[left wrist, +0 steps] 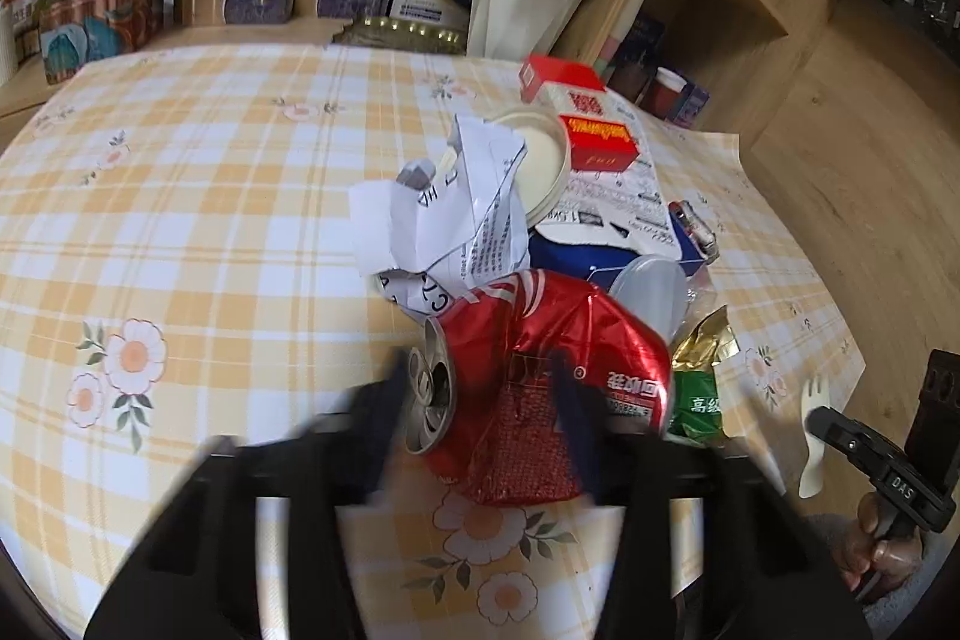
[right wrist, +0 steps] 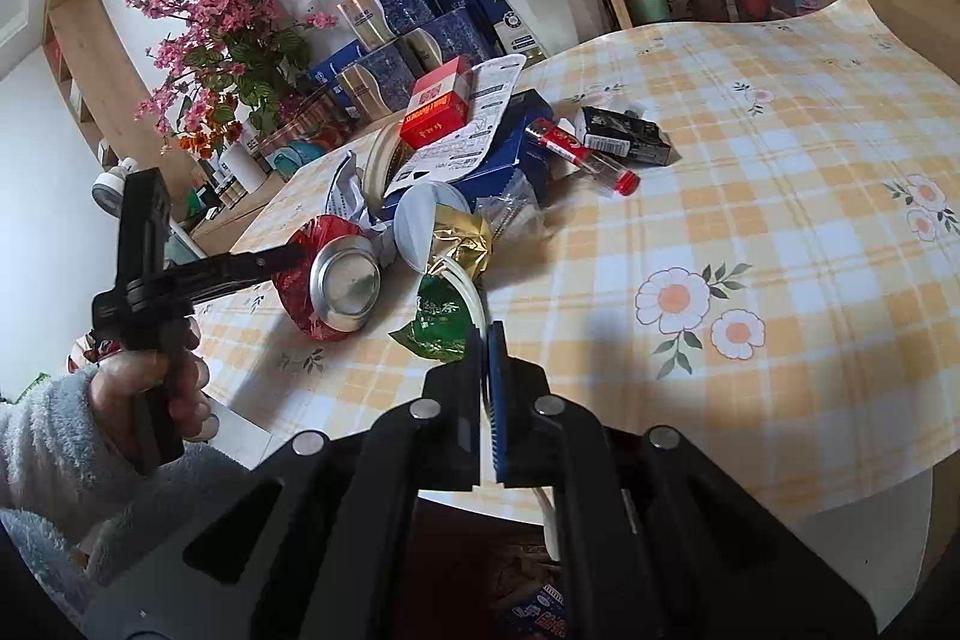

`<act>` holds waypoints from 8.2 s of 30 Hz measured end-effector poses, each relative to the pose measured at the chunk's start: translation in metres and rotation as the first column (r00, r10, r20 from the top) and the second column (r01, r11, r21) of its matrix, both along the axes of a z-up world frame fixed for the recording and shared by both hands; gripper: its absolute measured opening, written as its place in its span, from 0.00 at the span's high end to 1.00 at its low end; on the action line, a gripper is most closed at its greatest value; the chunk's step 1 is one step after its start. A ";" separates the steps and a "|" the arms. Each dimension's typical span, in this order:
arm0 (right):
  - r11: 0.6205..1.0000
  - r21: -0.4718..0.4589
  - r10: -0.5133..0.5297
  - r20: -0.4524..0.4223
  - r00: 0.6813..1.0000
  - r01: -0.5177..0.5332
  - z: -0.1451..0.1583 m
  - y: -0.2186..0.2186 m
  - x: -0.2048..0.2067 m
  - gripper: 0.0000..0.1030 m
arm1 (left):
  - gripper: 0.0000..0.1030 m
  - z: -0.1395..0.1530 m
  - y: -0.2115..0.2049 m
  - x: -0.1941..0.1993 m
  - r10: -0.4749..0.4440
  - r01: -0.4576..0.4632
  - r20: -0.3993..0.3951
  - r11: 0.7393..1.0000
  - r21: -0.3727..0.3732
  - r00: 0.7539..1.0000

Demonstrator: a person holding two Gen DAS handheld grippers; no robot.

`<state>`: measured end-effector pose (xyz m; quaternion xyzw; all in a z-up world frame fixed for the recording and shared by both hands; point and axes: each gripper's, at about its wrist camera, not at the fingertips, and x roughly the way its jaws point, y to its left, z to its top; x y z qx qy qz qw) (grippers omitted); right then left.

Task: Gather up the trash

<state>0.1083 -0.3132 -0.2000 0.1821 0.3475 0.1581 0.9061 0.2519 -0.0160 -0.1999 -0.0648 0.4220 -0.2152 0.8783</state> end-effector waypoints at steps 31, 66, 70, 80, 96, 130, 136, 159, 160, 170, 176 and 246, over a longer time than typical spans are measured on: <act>0.997 0.074 -0.015 0.042 0.999 0.012 0.011 0.001 -0.078 0.93 | 0.73 -0.055 -0.065 -0.183 -0.351 0.384 -0.165 0.888 0.253 0.922; 0.984 0.011 0.178 -0.085 0.980 -0.178 -0.025 0.059 -0.072 0.93 | 0.06 0.040 0.032 -0.191 -0.027 0.008 0.165 0.993 0.118 0.986; 0.960 -0.057 0.264 -0.155 0.952 -0.275 -0.041 0.089 -0.073 0.93 | 0.06 0.041 0.052 -0.212 0.003 -0.039 0.245 0.989 0.144 0.969; 0.869 -0.096 0.433 -0.331 0.839 -0.486 -0.078 0.142 -0.078 0.93 | 0.06 0.042 0.074 -0.231 0.096 -0.144 0.324 0.982 0.125 0.941; 0.850 -0.153 0.409 -0.411 0.814 -0.504 -0.092 0.151 -0.078 0.44 | 0.06 0.032 0.075 -0.221 0.098 -0.135 0.269 0.983 0.125 0.958; 0.974 -0.225 0.017 0.003 1.000 -0.016 0.024 0.044 -0.058 0.06 | 0.06 0.071 0.061 -0.200 0.062 -0.135 0.391 0.978 0.160 0.918; 0.975 -0.222 0.010 0.003 1.000 -0.009 0.039 0.032 -0.046 0.06 | 0.06 0.087 0.052 -0.179 0.040 -0.118 0.399 0.977 0.175 0.916; 0.965 -0.264 -0.033 -0.110 0.993 0.002 0.000 0.041 0.045 0.06 | 0.06 0.051 0.044 -0.111 0.116 -0.134 0.211 0.988 0.071 0.971; 0.967 -0.255 -0.032 -0.111 0.993 0.003 -0.002 0.046 0.051 0.06 | 0.06 0.049 0.045 -0.109 0.124 -0.142 0.208 0.987 0.071 0.970; 0.975 -0.208 -0.111 -0.176 0.978 0.073 -0.024 0.068 0.102 0.17 | 0.06 0.035 0.065 -0.089 0.185 -0.184 0.108 0.983 -0.024 0.977; 0.966 -0.257 -0.062 -0.172 0.983 0.016 -0.024 0.077 0.107 0.57 | 0.06 0.029 0.060 -0.077 0.166 -0.163 0.079 0.986 -0.046 0.983; 0.987 -0.122 -0.100 0.024 0.995 0.102 0.052 0.040 -0.026 0.63 | 0.47 0.060 0.043 -0.066 0.106 -0.106 0.007 0.994 0.031 0.994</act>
